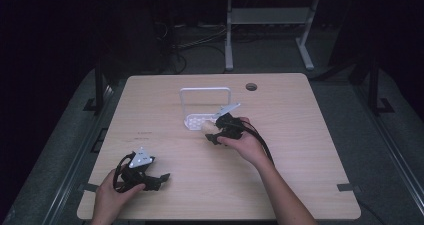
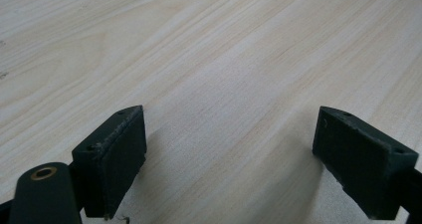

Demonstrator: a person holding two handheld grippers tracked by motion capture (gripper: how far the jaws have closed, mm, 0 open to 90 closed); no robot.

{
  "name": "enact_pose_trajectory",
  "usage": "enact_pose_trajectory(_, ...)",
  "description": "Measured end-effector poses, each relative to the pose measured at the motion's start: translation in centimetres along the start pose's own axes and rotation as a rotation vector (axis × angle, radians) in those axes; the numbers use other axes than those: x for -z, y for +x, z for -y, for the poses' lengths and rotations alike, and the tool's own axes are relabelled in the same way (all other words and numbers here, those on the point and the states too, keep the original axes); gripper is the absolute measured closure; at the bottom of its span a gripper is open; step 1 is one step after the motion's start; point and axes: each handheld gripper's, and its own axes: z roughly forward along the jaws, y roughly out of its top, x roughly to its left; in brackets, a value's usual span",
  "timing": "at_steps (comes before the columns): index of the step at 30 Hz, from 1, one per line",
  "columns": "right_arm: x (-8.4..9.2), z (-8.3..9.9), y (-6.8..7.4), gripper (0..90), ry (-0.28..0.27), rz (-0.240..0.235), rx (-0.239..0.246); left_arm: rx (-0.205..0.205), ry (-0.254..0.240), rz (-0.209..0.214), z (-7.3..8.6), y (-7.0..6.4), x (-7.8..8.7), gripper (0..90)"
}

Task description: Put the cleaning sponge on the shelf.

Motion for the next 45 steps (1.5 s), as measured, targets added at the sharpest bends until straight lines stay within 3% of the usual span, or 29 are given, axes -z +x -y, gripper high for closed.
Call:
enact_pose_trajectory(18,-2.3,-1.9,-1.3,40.3,0.020,0.023,-0.013,0.002,-0.002,0.001,0.0,0.0,0.0,13.1)
enact_pose_trajectory(45,-5.4,-3.8,-1.8,40.1,0.068,0.041,-0.016,0.002,-0.002,0.000,0.0,0.0,0.0,13.1)
